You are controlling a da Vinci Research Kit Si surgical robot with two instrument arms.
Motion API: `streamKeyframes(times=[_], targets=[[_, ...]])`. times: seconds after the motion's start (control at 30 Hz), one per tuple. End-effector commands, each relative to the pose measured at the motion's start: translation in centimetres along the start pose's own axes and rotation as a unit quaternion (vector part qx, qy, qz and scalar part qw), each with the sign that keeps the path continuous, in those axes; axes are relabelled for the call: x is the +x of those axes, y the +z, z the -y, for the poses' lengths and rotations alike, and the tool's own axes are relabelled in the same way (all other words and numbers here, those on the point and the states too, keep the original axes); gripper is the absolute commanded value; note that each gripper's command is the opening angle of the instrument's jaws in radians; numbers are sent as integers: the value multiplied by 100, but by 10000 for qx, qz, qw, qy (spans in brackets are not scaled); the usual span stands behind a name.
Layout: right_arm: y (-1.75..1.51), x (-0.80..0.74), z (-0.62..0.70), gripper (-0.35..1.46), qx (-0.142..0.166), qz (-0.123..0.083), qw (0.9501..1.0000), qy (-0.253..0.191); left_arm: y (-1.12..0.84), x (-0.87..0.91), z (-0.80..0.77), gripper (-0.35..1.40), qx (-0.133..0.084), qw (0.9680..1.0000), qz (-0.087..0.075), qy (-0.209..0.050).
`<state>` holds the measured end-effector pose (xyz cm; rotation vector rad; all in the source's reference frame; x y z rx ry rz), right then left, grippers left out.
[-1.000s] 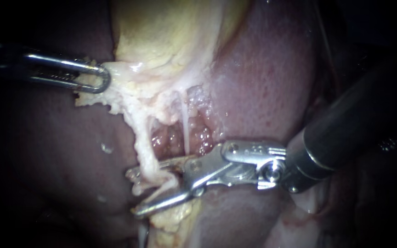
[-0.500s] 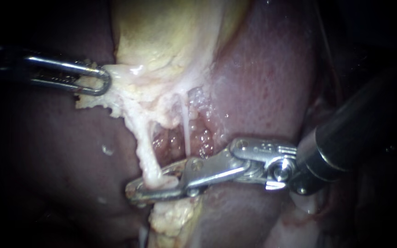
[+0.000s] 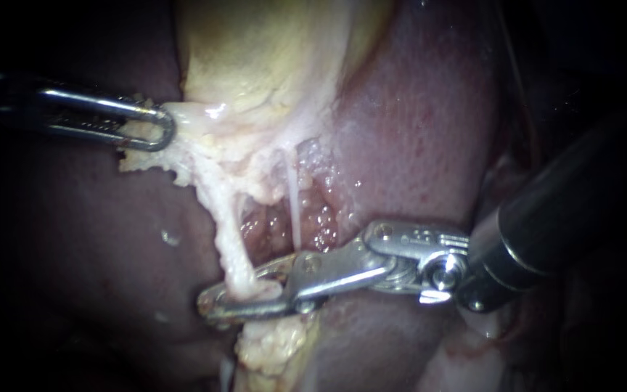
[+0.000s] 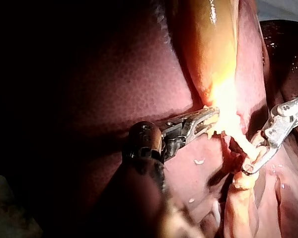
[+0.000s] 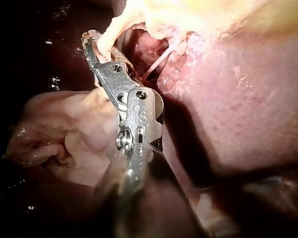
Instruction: Clipping second clip left tube
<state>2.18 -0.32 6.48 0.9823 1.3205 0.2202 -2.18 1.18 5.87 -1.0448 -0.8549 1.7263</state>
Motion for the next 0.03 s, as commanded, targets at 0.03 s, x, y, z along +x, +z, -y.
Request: streamKeyframes(times=[0.03], targets=[[0,-1,-3,-14,-10,0,10000,2,1,0,1,-35,-1,10000,0,0]])
